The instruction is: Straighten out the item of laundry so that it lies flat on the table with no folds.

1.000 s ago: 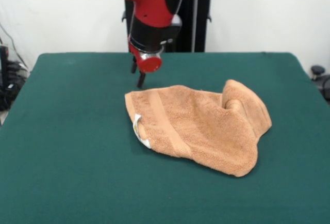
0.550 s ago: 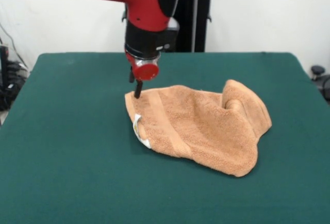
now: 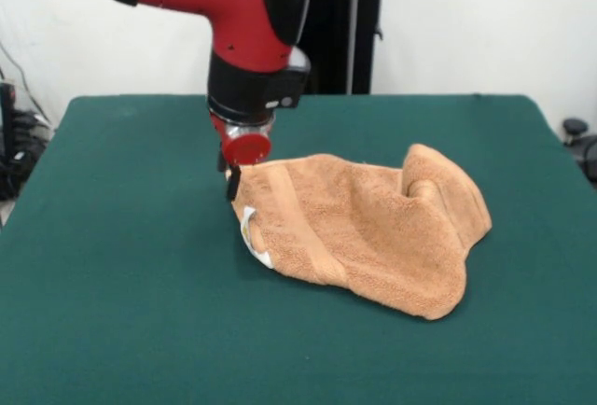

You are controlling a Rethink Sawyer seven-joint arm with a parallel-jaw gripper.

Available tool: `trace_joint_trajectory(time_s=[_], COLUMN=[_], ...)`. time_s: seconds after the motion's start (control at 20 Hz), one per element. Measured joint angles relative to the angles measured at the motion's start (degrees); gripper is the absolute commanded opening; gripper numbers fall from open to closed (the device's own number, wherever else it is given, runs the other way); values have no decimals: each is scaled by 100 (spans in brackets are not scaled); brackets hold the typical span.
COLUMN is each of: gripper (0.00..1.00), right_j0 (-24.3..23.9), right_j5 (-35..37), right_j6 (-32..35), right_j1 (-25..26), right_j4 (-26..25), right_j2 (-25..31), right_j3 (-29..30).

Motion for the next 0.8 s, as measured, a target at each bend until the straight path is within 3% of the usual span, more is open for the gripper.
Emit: trace_joint_trajectory(time_s=[0.4,0.8], gripper=[100,100], right_j0=[174,280], right_j5=[6,128], right_j6=[0,0], right_j1=[330,351], right_j4=[-6,-8], right_j2=[-2,-13], right_j3=[-273,-383])
